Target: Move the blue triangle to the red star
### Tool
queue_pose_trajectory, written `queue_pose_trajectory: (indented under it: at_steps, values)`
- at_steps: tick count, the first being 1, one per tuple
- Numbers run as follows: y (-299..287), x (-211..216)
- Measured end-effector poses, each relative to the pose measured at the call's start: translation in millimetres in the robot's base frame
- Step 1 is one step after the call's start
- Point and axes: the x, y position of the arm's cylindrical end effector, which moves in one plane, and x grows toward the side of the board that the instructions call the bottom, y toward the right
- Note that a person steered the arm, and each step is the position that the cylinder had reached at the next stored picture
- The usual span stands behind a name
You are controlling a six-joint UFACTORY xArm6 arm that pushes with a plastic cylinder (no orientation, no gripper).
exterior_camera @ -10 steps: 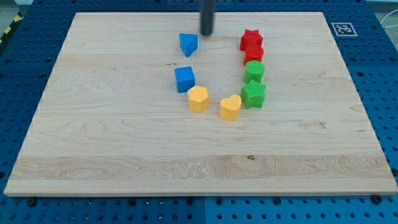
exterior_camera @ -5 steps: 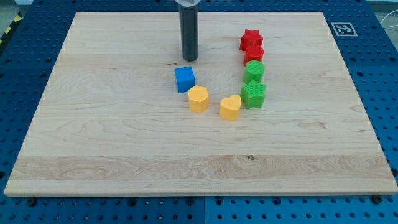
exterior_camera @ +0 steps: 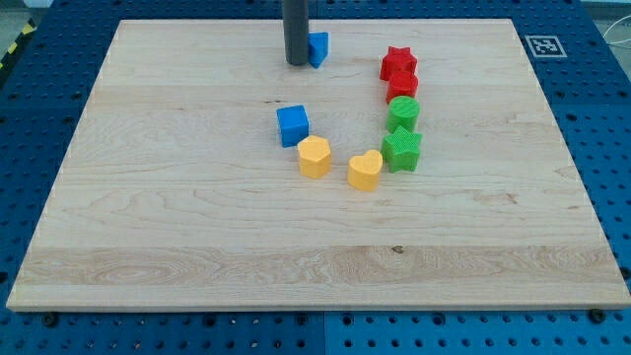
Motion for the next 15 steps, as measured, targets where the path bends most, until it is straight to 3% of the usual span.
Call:
queue_pose_trajectory:
  at_steps: [4,7,12,13,15]
  values:
    - [33,-14]
    - [41,8]
    - [80,2]
    - [56,-3]
    - [69,-20]
